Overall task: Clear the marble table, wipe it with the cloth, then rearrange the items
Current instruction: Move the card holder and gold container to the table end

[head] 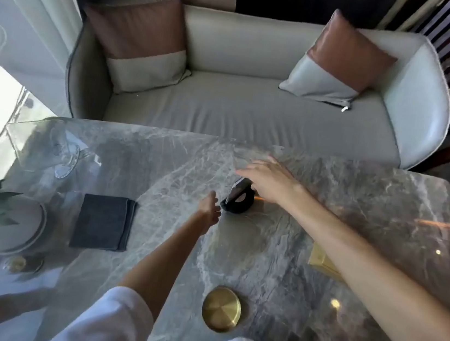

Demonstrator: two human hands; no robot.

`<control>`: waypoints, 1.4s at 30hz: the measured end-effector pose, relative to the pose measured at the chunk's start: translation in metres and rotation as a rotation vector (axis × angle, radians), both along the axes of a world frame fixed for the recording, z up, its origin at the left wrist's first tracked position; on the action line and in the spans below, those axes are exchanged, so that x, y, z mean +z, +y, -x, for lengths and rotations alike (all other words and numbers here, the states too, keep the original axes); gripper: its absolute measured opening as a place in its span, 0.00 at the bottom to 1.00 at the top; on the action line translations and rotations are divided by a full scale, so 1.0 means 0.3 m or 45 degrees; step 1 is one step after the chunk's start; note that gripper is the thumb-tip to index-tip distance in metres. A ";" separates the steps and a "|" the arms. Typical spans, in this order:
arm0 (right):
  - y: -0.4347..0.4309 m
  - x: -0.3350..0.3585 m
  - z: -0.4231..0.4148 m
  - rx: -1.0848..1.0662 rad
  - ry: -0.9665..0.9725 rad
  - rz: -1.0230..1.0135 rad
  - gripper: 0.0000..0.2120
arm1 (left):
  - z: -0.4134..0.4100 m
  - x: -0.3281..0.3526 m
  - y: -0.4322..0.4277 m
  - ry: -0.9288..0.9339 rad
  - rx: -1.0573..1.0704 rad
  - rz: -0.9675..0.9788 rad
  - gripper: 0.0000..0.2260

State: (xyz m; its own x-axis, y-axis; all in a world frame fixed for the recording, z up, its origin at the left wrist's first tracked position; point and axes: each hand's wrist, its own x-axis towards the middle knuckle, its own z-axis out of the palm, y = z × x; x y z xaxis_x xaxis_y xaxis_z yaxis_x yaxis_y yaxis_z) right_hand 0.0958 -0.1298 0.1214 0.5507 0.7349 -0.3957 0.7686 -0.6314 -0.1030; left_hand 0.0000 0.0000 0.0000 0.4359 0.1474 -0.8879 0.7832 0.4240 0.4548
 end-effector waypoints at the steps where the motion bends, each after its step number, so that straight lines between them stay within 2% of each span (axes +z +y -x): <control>1: 0.003 -0.002 -0.002 0.025 -0.012 0.035 0.29 | -0.005 0.003 -0.006 -0.002 -0.016 0.019 0.23; 7: 0.009 -0.014 0.003 -0.031 -0.012 -0.059 0.30 | -0.021 -0.018 -0.005 -0.025 0.073 0.092 0.25; 13: 0.037 0.043 0.062 -0.080 -0.162 -0.065 0.13 | 0.016 0.023 0.002 -0.129 -0.048 0.175 0.28; 15: 0.027 0.074 0.092 -0.121 -0.197 -0.125 0.13 | 0.048 0.046 0.012 -0.169 -0.135 0.144 0.28; 18: -0.010 0.136 0.126 -0.314 -0.177 -0.241 0.21 | 0.109 0.069 0.031 -0.206 -0.186 0.126 0.28; 21: -0.095 0.202 0.181 -0.611 -0.158 -0.344 0.13 | 0.171 0.115 0.027 -0.291 -0.188 0.125 0.26; 23: -0.207 0.224 0.240 -0.854 -0.087 -0.430 0.08 | 0.231 0.151 -0.005 -0.378 -0.236 0.113 0.24; 27: -0.476 0.176 0.425 -1.283 0.247 -0.814 0.09 | 0.409 0.163 -0.119 -0.525 -0.314 0.102 0.20; 30: -0.655 0.123 0.606 -1.529 0.426 -1.035 0.10 | 0.553 0.166 -0.271 -0.560 -0.273 0.065 0.11; 33: -0.813 0.083 0.756 -1.596 0.508 -1.123 0.11 | 0.680 0.162 -0.443 -0.552 -0.134 0.028 0.10; 37: -1.007 0.045 0.870 -1.648 0.687 -1.199 0.12 | 0.800 0.173 -0.667 -0.457 -0.180 -0.138 0.12; 42: -1.195 -0.038 0.932 -1.547 0.735 -1.026 0.07 | 0.909 0.226 -0.880 -0.367 -0.074 -0.299 0.07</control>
State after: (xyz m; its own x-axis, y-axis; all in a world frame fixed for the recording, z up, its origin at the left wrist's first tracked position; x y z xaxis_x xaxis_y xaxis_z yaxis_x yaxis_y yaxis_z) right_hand -0.1838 -0.4884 0.1101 0.8660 0.0944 -0.4910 -0.4011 -0.4551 -0.7950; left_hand -0.2728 -0.2639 0.0679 0.6763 0.3003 -0.6726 0.6287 0.2405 0.7396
